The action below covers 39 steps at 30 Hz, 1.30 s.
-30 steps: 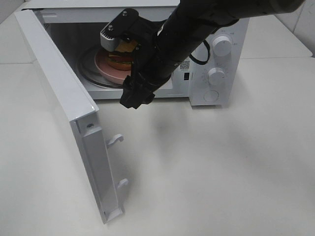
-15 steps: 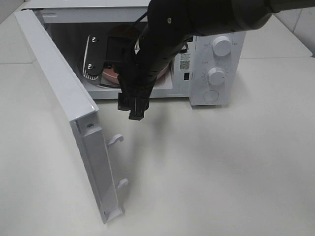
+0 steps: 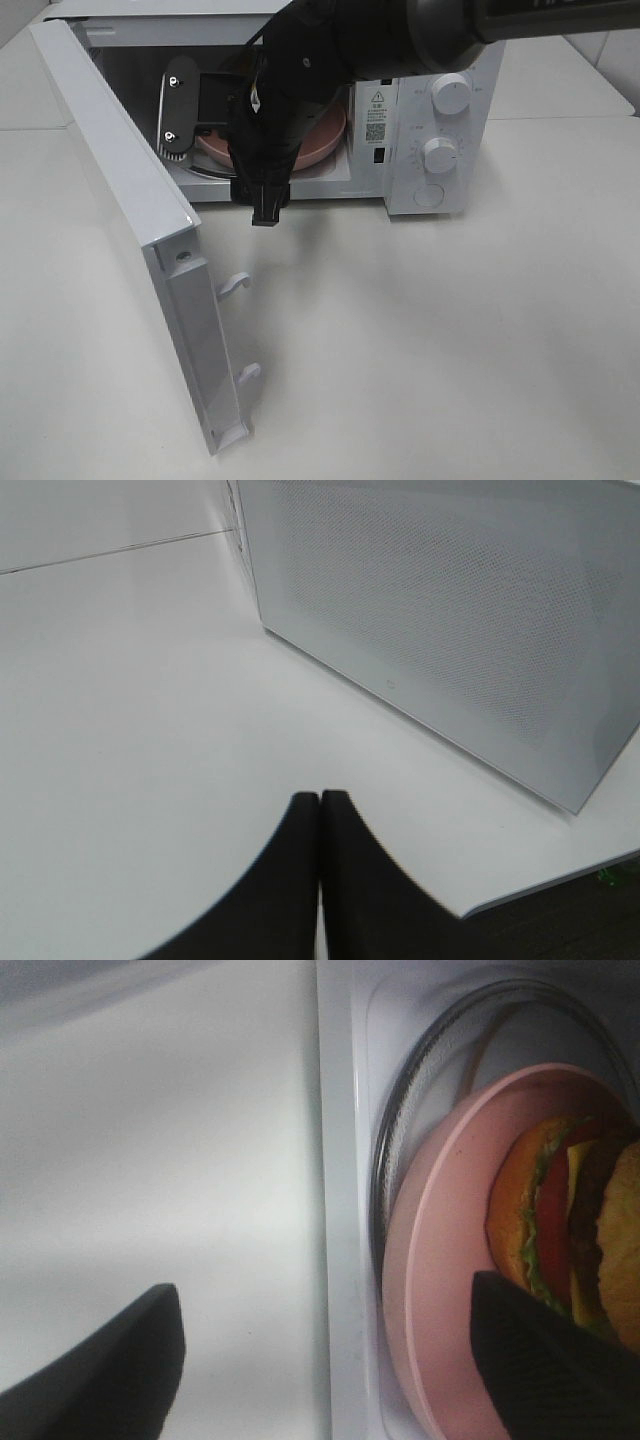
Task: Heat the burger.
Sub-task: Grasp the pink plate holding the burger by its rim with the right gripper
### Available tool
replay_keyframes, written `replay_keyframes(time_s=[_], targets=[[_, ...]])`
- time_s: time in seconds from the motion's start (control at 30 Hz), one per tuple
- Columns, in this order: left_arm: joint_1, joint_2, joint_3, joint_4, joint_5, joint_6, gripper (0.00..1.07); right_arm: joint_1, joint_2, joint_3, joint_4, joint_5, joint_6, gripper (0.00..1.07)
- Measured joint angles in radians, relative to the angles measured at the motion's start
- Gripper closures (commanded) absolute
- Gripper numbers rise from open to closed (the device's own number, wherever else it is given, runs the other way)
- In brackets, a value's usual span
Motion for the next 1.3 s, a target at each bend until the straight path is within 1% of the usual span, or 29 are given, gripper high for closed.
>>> replay_keyframes(time_s=[0.03,0.1,0.33,0.43,0.67,0.97,1.3], targets=[[0.0,0.0,0.0,0.0,0.0,0.0,1.06,0.0,0.015,-0.001,-0.037,0.0,0.019,0.3],[0.0,0.0,0.0,0.0,0.0,0.0,1.06,0.0,0.028,-0.001,-0.059,0.0,0.033,0.3],[0.0,0.0,0.0,0.0,0.0,0.0,1.06,0.0,0.043,-0.001,-0.081,-0.002,0.088,0.31],[0.0,0.0,0.0,0.0,0.0,0.0,1.06,0.0,0.043,-0.001,-0.113,-0.002,0.096,0.31],[0.0,0.0,0.0,0.0,0.0,0.0,1.06,0.0,0.043,-0.001,-0.222,-0.004,0.173,0.31],[0.0,0.0,0.0,0.0,0.0,0.0,1.06,0.0,0.045,-0.001,-0.252,-0.04,0.181,0.31],[0.0,0.0,0.0,0.0,0.0,0.0,1.06,0.0,0.095,-0.001,-0.282,-0.048,0.192,0.31]])
